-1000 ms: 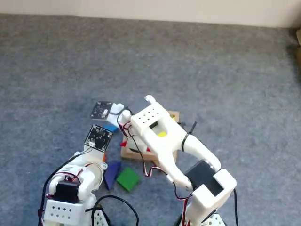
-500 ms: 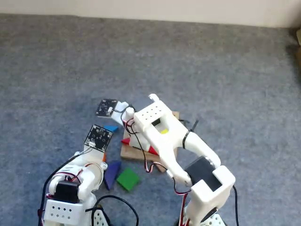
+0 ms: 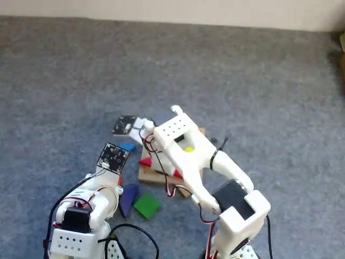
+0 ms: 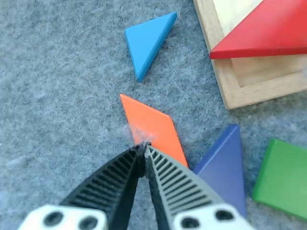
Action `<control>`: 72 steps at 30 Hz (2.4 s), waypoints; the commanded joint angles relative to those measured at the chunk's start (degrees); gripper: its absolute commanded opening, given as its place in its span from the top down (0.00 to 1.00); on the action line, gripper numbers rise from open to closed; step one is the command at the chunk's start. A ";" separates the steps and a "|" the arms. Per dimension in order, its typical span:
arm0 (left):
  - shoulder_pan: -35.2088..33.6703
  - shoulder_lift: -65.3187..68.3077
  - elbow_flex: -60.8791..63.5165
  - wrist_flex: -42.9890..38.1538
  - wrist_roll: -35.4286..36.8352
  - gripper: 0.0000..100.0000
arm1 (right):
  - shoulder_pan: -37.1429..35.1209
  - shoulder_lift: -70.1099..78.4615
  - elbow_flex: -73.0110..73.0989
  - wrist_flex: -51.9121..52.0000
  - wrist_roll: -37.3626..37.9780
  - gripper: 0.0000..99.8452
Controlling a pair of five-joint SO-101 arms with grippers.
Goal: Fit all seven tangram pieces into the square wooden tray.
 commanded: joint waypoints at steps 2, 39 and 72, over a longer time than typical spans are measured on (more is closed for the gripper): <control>-0.75 -1.80 1.10 0.18 -0.53 1.00 | 1.80 -8.13 -3.56 0.40 -2.90 0.93; -0.75 -1.80 1.10 0.18 -0.53 1.00 | -1.54 -4.70 12.88 -24.48 -21.27 0.99; -0.75 -1.80 1.10 0.18 -0.53 1.00 | 3.47 -28.26 16.84 -12.88 -21.54 0.99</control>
